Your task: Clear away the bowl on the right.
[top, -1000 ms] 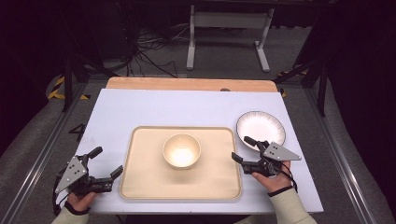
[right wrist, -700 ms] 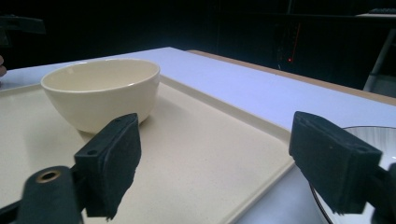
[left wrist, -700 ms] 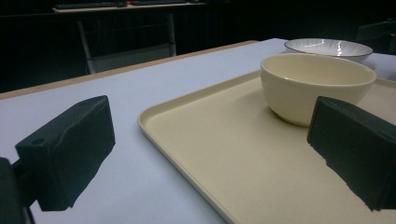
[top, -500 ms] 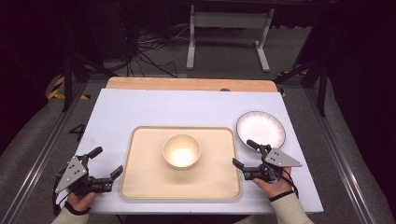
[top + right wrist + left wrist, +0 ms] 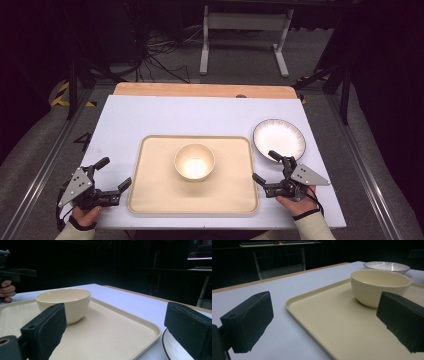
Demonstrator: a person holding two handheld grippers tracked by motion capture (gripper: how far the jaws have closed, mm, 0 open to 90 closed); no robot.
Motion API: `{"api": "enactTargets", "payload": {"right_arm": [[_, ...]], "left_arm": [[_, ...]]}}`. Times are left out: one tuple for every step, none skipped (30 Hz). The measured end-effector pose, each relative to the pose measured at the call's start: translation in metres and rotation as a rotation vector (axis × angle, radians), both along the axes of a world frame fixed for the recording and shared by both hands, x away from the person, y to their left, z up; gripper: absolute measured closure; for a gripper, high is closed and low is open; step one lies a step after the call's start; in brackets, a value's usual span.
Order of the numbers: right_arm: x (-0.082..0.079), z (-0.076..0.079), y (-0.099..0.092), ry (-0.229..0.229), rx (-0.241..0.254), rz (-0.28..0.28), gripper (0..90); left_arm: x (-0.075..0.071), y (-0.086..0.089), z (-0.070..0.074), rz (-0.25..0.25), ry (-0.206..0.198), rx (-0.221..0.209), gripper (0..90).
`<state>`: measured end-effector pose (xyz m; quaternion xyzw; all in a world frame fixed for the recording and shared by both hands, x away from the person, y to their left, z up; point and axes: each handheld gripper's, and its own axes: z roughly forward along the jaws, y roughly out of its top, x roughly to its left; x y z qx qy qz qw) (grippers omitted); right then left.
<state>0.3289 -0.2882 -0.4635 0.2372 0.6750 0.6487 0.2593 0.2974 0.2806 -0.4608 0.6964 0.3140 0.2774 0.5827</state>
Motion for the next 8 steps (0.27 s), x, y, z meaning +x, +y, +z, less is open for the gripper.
{"api": "enactTargets", "payload": {"right_arm": [[0.0002, 0.0, -0.0001, -0.003, 0.001, 0.001, 4.5], [0.0002, 0.0, -0.0001, -0.001, 0.001, 0.002, 4.5], [0.0002, 0.0, -0.0001, 0.0, 0.0, 0.001, 4.5], [0.0002, 0.0, 0.0, 0.0, 0.0, 0.001, 4.5], [0.0003, 0.0, 0.0, 0.0, 0.0, 0.001, 4.5], [0.0003, 0.0, -0.0002, 0.0, -0.001, 0.001, 4.6], [0.0003, 0.0, -0.0002, -0.001, -0.001, 0.001, 4.6], [0.0002, 0.0, -0.0001, 0.0, 0.0, 0.001, 4.6]], "left_arm": [[0.0, 0.0, 0.0, 0.0, 0.0, 0.0, 1.5], [0.0, 0.0001, 0.0001, 0.0, 0.002, 0.001, 1.5], [0.0, 0.0001, 0.0, 0.0, 0.001, 0.0, 1.5], [0.0, 0.0, 0.0, 0.0, 0.001, 0.0, 1.5], [0.0, 0.0, 0.0, 0.0, 0.0, 0.0, 1.5], [0.0, 0.0, 0.0, 0.0, 0.001, 0.0, 1.5], [0.0, 0.0002, 0.0001, -0.001, 0.002, 0.001, 1.5], [0.0, 0.0002, 0.0001, -0.002, 0.003, 0.002, 1.5]]}}
